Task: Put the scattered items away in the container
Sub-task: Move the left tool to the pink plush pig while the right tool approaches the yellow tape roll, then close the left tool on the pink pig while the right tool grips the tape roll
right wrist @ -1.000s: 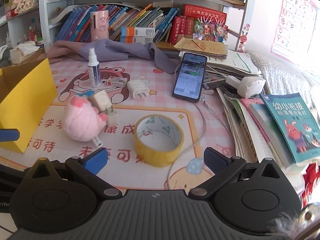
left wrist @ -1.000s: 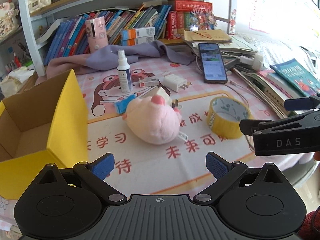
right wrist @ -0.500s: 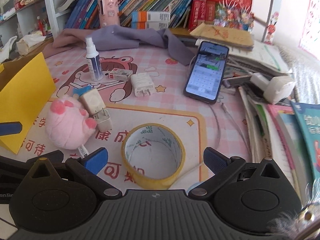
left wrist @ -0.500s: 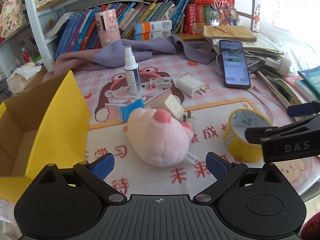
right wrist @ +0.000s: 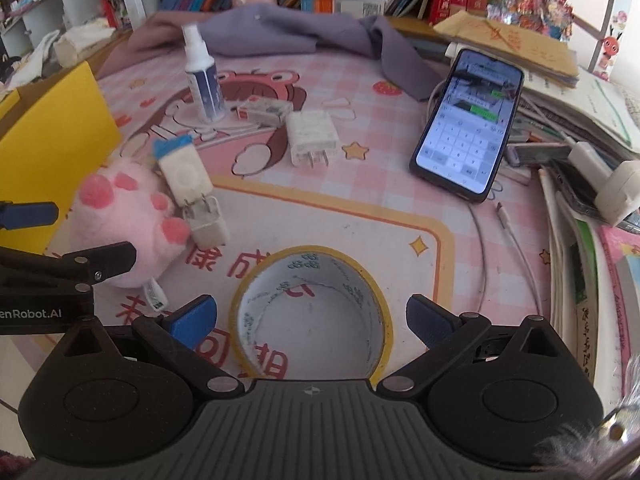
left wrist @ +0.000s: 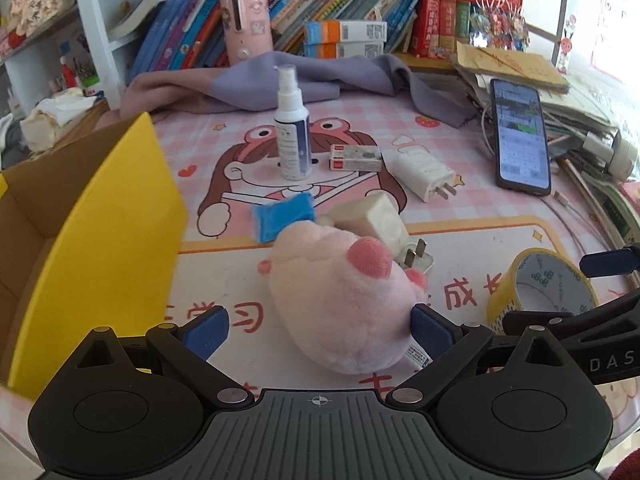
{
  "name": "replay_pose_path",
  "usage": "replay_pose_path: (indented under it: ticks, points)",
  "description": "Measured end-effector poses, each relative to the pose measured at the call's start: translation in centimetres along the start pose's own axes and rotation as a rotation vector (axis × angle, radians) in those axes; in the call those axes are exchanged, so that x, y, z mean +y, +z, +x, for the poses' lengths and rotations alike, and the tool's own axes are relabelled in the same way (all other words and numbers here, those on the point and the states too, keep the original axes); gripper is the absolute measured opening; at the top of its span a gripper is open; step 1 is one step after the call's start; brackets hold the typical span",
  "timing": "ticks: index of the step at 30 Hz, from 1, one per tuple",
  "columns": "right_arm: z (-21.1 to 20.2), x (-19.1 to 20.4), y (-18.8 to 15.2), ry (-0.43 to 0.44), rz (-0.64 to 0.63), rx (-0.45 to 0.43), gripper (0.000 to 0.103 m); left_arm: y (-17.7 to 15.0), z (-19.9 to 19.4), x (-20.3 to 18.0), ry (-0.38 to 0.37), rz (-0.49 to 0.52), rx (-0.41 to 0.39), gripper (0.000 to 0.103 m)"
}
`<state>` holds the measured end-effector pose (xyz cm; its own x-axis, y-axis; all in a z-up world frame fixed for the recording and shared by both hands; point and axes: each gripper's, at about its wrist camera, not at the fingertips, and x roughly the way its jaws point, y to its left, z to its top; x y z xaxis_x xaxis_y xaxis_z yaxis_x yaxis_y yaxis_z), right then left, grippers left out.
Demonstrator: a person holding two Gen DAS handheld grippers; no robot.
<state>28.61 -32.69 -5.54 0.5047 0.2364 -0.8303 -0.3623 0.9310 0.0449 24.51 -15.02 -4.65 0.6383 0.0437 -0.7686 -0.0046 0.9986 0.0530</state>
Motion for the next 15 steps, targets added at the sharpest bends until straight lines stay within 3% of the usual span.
replay_pose_path:
  ticks: [4, 11, 15]
  points:
    - [1.0, -0.5, 0.1, 0.002, -0.011, 0.034, 0.100, 0.7, 1.3, -0.3, -0.006, -0.017, 0.018, 0.098]
    - [1.6, 0.1, -0.1, 0.023, -0.078, 0.054, 0.087, 1.2, 2.7, -0.5, -0.016, -0.051, 0.032, 0.099]
    - [1.6, 0.2, -0.1, 0.034, -0.094, 0.055, 0.083, 0.9, 2.9, -0.2, -0.046, -0.104, 0.041, 0.092]
